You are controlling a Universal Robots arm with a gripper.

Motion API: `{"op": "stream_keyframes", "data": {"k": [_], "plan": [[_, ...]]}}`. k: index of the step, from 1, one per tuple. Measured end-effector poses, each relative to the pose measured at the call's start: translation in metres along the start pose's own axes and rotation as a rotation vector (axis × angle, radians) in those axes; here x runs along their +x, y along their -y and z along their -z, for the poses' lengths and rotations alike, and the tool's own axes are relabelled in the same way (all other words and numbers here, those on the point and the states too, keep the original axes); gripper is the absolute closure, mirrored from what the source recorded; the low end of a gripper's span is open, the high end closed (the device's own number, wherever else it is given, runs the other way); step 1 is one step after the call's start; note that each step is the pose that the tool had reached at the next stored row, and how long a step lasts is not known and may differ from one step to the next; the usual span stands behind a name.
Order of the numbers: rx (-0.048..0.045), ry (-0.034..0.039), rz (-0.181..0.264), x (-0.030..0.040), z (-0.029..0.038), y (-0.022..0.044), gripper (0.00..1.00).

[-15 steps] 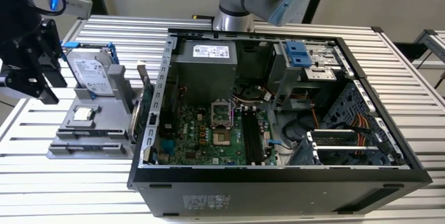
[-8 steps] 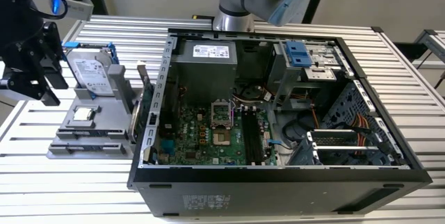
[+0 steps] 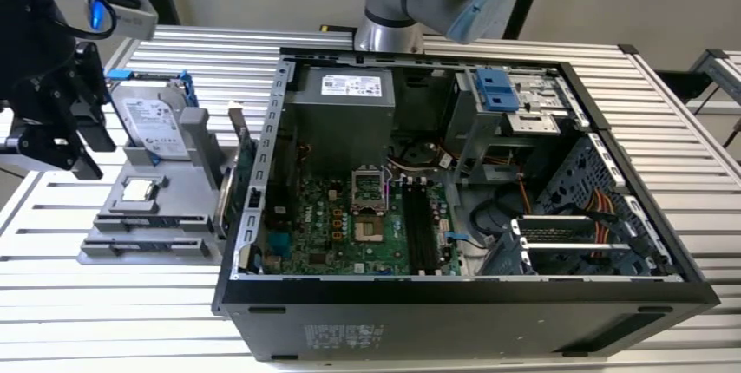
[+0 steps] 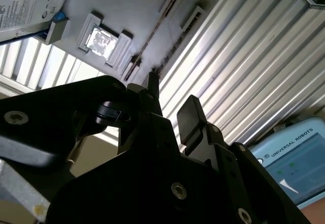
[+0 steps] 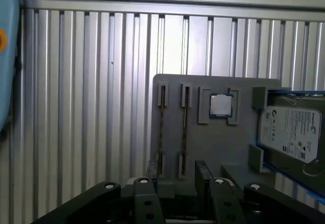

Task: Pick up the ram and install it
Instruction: 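Pick up the ram and move it above insertion slot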

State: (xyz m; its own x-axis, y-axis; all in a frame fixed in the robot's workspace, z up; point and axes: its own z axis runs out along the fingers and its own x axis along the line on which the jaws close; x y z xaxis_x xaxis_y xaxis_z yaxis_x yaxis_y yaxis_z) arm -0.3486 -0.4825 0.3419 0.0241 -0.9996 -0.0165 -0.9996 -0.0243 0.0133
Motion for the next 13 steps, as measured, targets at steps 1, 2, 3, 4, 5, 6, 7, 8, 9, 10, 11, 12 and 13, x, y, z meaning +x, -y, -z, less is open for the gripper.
{"op": "stream_keyframes", "data": {"k": [1, 2, 3, 4, 5, 6, 7, 8, 9, 10, 11, 12, 13], "plan": [[0.0000, 0.0000, 0.000, 0.0000, -0.0006, 0.0000, 0.00], [0.0000, 0.0000, 0.001, 0.0000, -0.0013, 0.0000, 0.00], [0.0001, 0.0001, 0.001, 0.0000, -0.0020, 0.0000, 0.00], [0.0000, 0.0000, 0.001, 0.0000, -0.0025, 0.0001, 0.00], [0.0000, 0.0000, 0.001, 0.0000, -0.0030, 0.0001, 0.00], [0.0000, 0.0000, 0.001, 0.0000, -0.0036, 0.0001, 0.00], [0.0001, 0.0001, 0.001, 0.0001, -0.0042, 0.0001, 0.00], [0.0000, 0.0000, 0.001, 0.0001, -0.0047, 0.0001, 0.00], [0.0000, 0.0000, 0.001, 0.0001, -0.0053, 0.0001, 0.00], [0.0000, 0.0001, 0.001, 0.0001, -0.0059, 0.0001, 0.00], [0.0000, 0.0000, 0.001, 0.0001, -0.0063, 0.0001, 0.00], [0.0000, 0.0000, 0.001, 0.0001, -0.0069, 0.0001, 0.00], [0.0000, 0.0000, 0.001, 0.0001, -0.0075, 0.0001, 0.00]]}}
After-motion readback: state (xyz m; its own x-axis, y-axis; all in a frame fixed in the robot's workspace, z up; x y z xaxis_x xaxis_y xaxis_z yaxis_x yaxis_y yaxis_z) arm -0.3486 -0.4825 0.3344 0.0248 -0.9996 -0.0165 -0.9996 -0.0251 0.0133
